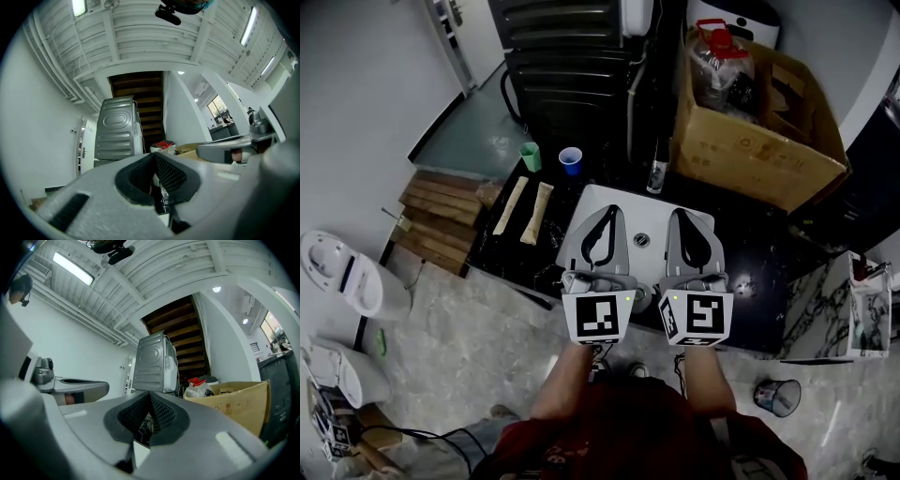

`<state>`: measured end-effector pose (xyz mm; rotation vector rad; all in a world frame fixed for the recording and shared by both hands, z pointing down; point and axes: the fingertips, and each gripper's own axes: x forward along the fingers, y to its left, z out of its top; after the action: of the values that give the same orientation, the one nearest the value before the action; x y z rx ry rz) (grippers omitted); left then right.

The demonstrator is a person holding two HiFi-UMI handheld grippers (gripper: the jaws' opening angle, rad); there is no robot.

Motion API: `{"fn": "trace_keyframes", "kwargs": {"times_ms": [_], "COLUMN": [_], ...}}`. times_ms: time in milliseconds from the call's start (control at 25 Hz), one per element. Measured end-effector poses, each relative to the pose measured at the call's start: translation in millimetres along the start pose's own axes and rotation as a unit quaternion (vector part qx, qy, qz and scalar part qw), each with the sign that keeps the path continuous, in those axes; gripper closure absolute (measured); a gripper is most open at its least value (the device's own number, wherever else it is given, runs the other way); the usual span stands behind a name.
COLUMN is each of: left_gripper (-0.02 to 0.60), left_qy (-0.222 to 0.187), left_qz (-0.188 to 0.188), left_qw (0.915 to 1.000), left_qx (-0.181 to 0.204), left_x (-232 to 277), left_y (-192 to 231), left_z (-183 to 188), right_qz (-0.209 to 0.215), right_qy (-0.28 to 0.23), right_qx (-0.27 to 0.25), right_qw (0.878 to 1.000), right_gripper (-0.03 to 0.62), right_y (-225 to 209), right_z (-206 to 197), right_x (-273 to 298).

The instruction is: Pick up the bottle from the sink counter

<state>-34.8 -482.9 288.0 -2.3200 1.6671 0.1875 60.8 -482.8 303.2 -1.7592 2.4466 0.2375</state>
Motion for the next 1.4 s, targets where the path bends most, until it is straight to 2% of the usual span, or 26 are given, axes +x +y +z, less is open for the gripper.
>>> {"fn": "trace_keyframes", "kwargs": {"times_ms": [320, 600, 760, 920, 1200, 1400], "left_gripper": [0.578, 0.578, 0.578, 0.578, 0.578, 0.578], "left_qy": [0.015, 0.012, 0.030, 0.029, 0.064, 0.091], "left_qz": [-0.006, -0.007, -0.011, -0.012, -0.016, -0.016], "left_qw": [0.9998, 0.9998, 0.9994, 0.9995, 0.9977, 0.9957], "left_qx": [-0.007, -0.014, -0.010, -0.009, -0.013, -0.010], "left_x": [5, 4, 0, -4, -21, -37], "left_y": [6, 8, 7, 8, 7, 5], "left_z": [-13, -22, -31, -35, -63, -87], "right_qz": [-0.011, -0.009, -0.003, -0.003, 0.009, 0.029], "right_qy": [0.013, 0.029, 0.034, 0.052, 0.079, 0.103], "right_qx": [0.001, 0.008, 0.014, 0.014, 0.018, 0.013], "right_qw": [1.000, 1.000, 0.999, 0.999, 0.997, 0.994], "right_gripper": [0.592, 0.589, 0.570, 0.557, 0.518, 0.456], "right_y": [1, 6, 10, 14, 25, 37], "right_z": [-10, -25, -33, -48, -75, -95], "right_x": [9, 10, 9, 6, 0, -10]}}
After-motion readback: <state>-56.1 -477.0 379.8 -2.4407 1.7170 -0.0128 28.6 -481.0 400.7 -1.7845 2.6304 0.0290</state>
